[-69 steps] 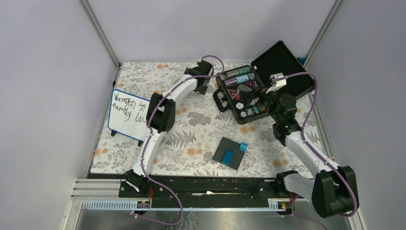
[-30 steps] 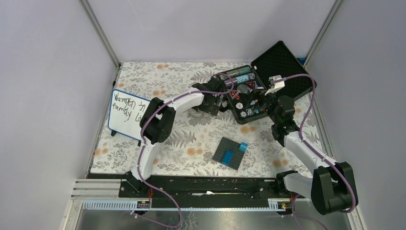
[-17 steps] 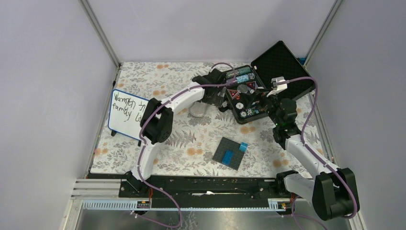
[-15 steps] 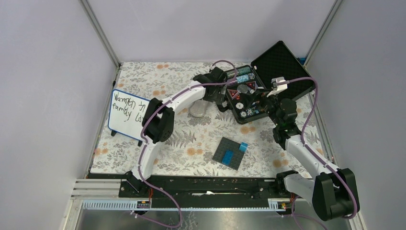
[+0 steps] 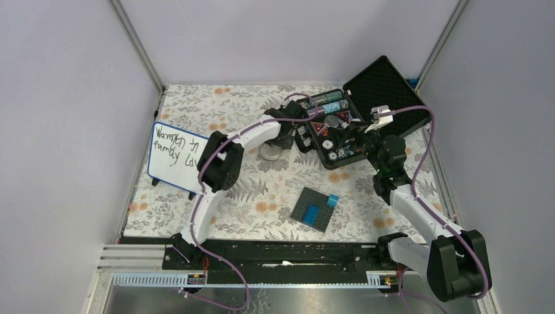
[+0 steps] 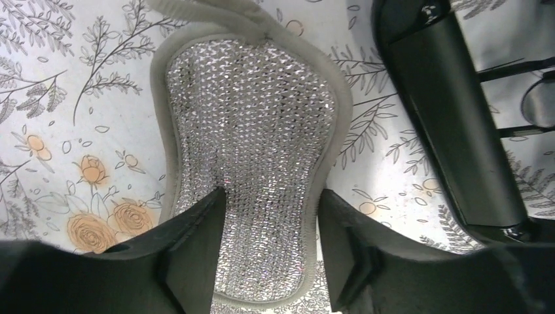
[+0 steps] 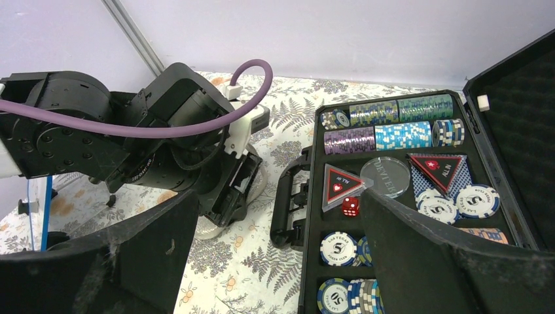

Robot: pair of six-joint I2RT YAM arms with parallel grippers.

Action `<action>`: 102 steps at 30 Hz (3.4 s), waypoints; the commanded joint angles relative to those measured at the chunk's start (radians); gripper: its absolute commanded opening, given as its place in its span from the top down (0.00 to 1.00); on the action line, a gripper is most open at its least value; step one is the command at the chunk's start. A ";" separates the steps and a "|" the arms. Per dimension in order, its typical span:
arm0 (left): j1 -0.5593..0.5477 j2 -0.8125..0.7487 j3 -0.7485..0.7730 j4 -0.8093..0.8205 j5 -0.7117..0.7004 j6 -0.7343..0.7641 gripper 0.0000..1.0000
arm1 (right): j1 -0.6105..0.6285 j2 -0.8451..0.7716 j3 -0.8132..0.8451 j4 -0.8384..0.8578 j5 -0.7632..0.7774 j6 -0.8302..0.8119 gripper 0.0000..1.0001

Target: Erase the whiteboard

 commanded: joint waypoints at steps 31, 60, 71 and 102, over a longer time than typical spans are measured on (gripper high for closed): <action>-0.095 -1.254 -0.518 -0.126 -0.340 -0.143 1.00 | 0.316 0.450 0.400 -0.230 0.229 0.064 0.01; 0.618 -1.179 -0.798 -0.088 -0.115 -0.404 1.00 | 0.718 0.937 0.767 -0.066 0.009 0.326 0.30; 0.688 -1.143 -0.881 -0.006 -0.006 -0.392 1.00 | 0.734 1.030 0.838 -0.025 -0.048 0.356 0.40; 0.768 -1.118 -1.056 0.469 0.504 -0.435 1.00 | 0.746 1.096 0.906 -0.028 -0.177 0.343 1.00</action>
